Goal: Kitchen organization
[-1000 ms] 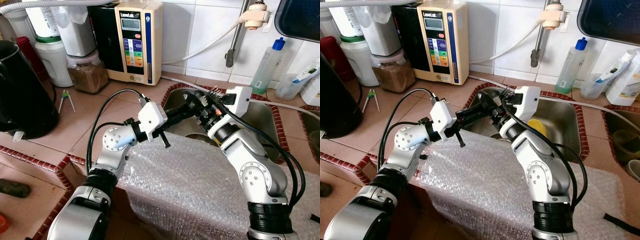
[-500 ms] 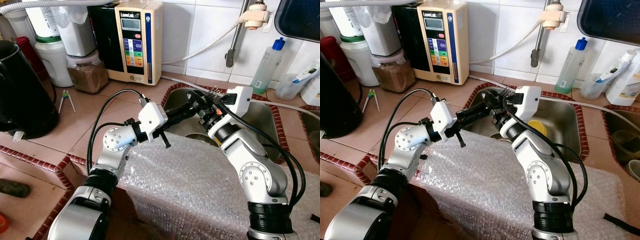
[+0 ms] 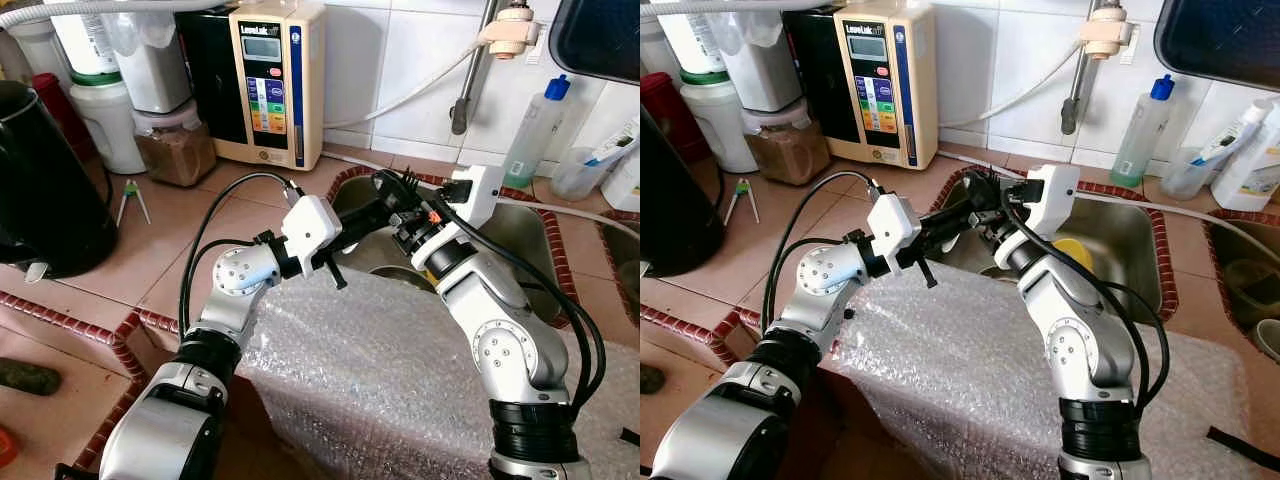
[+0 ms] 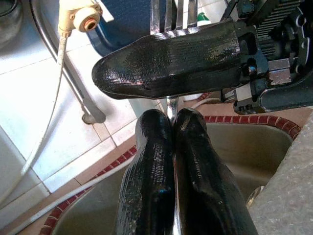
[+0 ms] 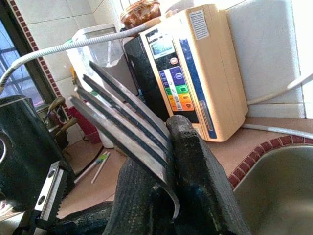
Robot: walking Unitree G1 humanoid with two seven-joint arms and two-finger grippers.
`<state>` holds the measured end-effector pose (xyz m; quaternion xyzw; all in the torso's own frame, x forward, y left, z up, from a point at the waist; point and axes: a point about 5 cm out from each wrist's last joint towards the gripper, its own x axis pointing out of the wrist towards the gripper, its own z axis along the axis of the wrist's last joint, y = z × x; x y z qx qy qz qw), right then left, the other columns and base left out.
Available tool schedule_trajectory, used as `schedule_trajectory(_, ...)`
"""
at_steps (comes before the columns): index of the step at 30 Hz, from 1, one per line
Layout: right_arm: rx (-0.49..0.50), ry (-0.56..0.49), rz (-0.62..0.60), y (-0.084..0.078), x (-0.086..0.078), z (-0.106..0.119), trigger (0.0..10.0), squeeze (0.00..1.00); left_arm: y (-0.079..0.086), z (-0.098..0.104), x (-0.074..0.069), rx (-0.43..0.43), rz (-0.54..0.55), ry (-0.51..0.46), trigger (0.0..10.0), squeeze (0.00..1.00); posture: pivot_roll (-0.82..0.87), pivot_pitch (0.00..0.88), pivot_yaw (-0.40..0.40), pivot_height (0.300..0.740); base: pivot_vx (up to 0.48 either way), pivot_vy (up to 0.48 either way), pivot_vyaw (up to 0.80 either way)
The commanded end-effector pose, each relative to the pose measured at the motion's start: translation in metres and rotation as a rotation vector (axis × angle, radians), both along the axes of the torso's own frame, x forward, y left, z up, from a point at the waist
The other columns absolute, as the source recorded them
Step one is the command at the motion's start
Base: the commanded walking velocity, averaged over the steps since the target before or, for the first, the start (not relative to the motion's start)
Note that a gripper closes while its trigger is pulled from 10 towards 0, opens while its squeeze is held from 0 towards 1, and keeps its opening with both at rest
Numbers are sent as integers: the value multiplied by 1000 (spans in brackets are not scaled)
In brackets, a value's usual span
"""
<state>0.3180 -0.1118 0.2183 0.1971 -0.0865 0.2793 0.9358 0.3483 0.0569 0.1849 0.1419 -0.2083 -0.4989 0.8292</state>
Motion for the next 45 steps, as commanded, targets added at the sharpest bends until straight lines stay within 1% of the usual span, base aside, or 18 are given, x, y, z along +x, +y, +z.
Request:
schedule_trajectory(1, -5, 33, -61, -11, 2, -7, 0, 0, 5, 11, 5, -19, 36, -28, 3373, 0, 24, 0, 36, 740, 0, 0, 0)
schedule_trajectory(2, -4, 33, -62, -11, 2, -7, 0, 0, 5, 11, 5, -17, 36, -28, 3373, 0, 24, 0, 36, 740, 0, 0, 0)
schedule_trajectory(3, -3, 32, -67, -11, 3, -7, 0, 0, 5, 10, 6, -15, 43, -24, 7765, 0, 24, 0, 36, 740, 0, 0, 0)
schedule_trajectory(4, -3, 31, -70, -12, 3, -7, 0, 0, 5, 10, 6, -13, 48, -22, 7765, 0, 24, 0, 36, 740, 0, 0, 0)
schedule_trajectory(5, -2, 30, -77, -12, 3, -7, 0, 0, 5, 9, 7, -7, 56, -24, 10000, 0, 24, 0, 36, 740, 0, 0, 0)
schedule_trajectory(7, -1, 30, -91, -14, 4, -7, 0, 0, 6, 7, 9, 1, 76, -9, 10000, 0, 25, 0, 36, 740, 0, 0, 0)
schedule_trajectory(8, 0, 30, -98, -15, 4, -7, 0, 0, 7, 7, 9, 5, 85, -7, 10000, 514, 25, 0, 35, 740, 0, 0, 0)
schedule_trajectory(9, 0, 30, -102, -15, 5, -7, 0, 0, 7, 7, 10, 7, 90, -7, 10000, 514, 25, 0, 35, 740, 0, 0, 0)
schedule_trajectory(10, -1, 30, -111, -16, 5, -7, 0, 0, 8, 7, 10, -3, 95, 4, 10000, 1000, 24, 0, 35, 740, 0, 0, 0)
schedule_trajectory(13, -8, 26, -137, -19, 6, -7, 0, 0, 9, 6, 12, -10, 100, 23, 10000, 1000, 23, 0, 36, 740, 0, 0, 0)
schedule_trajectory(15, -43, 9, -193, -26, 7, -6, 0, 0, 10, 1, 13, 38, 89, 44, 10000, 1000, 23, 0, 38, 740, 0, 0, 0)
schedule_trajectory(22, -52, 4, -281, -40, 10, -4, 0, 0, 17, -2, 16, 87, 126, 39, 10000, 1000, 21, 0, 41, 740, 0, 0, 0)
schedule_trajectory(30, -142, 23, -400, -57, 11, -13, 0, 0, 20, -12, 15, 182, 72, 99, 10000, 1000, 25, 0, 41, 740, 0, 0, 0)
schedule_trajectory(36, -304, 121, -587, -93, 7, -39, 0, 0, 23, -23, 14, 240, 53, 148, 10000, 1000, 27, 0, 45, 740, 0, 0, 0)
schedule_trajectory(38, -353, 192, -684, -113, 2, -53, 0, 0, 22, -24, 14, 251, 50, 154, 10000, 1000, 22, 0, 49, 740, 0, 0, 0)
schedule_trajectory(41, -362, 215, -716, -120, 0, -57, 0, 0, 22, -25, 14, 254, 51, 156, 10000, 1000, 22, 0, 49, 740, 0, 0, 0)
schedule_trajectory(43, -364, 296, -792, -137, -6, -72, 0, 0, 21, -25, 15, 274, 52, 148, 10000, 1000, 20, 0, 53, 740, 0, 0, 0)
schedule_trajectory(45, -367, 333, -810, -142, -8, -80, 0, 0, 20, -24, 15, 287, 52, 143, 10000, 1000, 20, 0, 56, 740, 0, 0, 0)
